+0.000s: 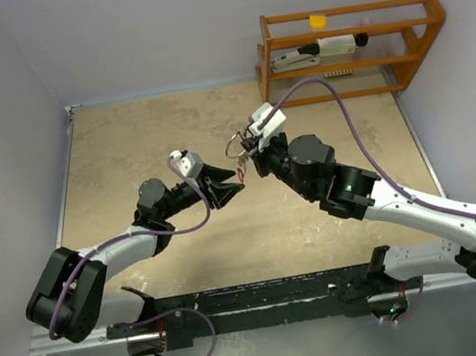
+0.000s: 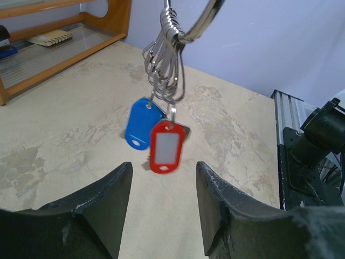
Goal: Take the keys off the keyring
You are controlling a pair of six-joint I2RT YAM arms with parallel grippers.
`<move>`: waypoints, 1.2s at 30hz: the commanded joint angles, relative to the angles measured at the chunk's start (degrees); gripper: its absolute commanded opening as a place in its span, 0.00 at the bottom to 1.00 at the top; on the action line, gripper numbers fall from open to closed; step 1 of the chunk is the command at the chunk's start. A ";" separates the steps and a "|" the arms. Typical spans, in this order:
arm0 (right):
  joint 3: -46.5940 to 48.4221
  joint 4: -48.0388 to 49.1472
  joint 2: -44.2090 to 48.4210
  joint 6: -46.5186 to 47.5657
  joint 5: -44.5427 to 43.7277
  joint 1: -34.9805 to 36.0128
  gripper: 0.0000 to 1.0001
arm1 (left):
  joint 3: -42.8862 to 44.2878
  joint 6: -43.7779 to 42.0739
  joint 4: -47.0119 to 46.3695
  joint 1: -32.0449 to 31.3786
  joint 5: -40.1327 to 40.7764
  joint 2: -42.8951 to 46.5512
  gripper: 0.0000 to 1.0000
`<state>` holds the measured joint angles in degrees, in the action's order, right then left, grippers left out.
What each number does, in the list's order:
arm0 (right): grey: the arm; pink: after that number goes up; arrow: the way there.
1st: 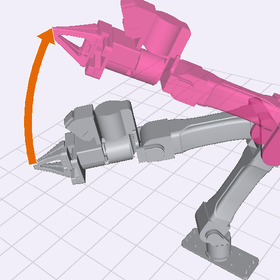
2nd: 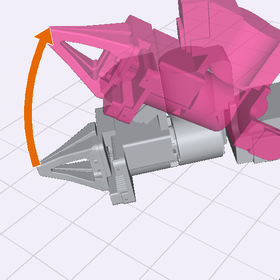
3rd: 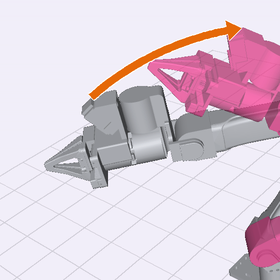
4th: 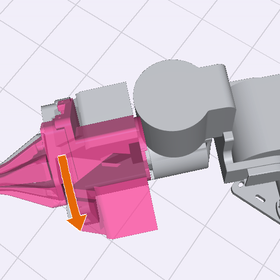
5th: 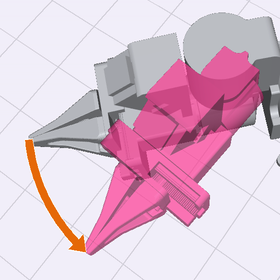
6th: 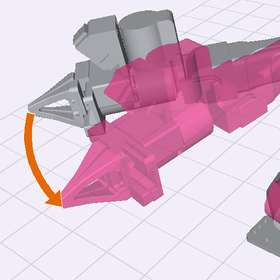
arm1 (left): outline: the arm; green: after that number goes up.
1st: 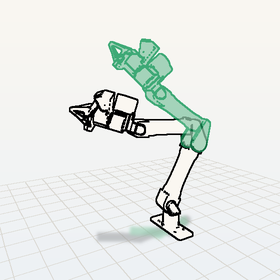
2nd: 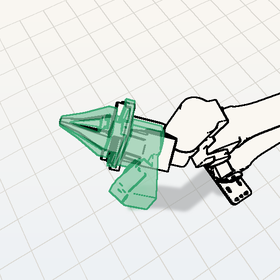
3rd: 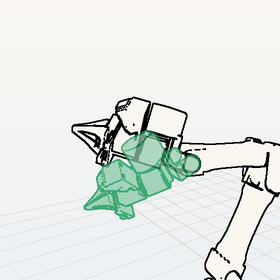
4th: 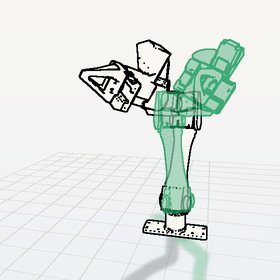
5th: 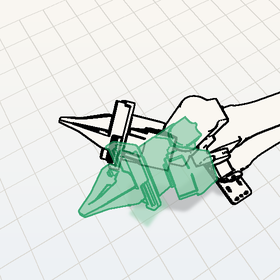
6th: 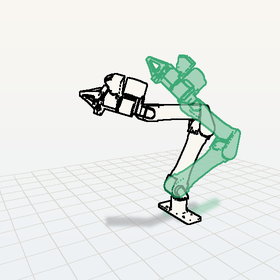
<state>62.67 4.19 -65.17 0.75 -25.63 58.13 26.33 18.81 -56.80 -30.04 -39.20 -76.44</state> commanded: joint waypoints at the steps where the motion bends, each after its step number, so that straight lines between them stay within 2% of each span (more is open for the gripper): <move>1: 2.41 3.72 2.40 -0.87 1.48 0.22 0.00 | -0.09 -0.71 -4.42 -0.87 0.85 0.66 0.49; 25: 2.28 3.50 2.28 -2.86 4.13 0.27 0.00 | -0.24 1.39 -11.91 -2.74 2.11 -2.47 0.52; 34: 2.36 3.54 2.41 -2.86 4.28 0.25 0.00 | -0.37 2.89 -15.13 -3.09 2.11 -4.67 0.48; 36: 2.29 3.49 2.48 -2.95 4.27 0.24 0.00 | -0.51 2.83 -15.22 -3.09 2.43 -4.90 0.43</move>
<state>62.67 4.21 -64.12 -1.80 -21.52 58.13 26.33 20.60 -67.35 -32.82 -37.19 -80.82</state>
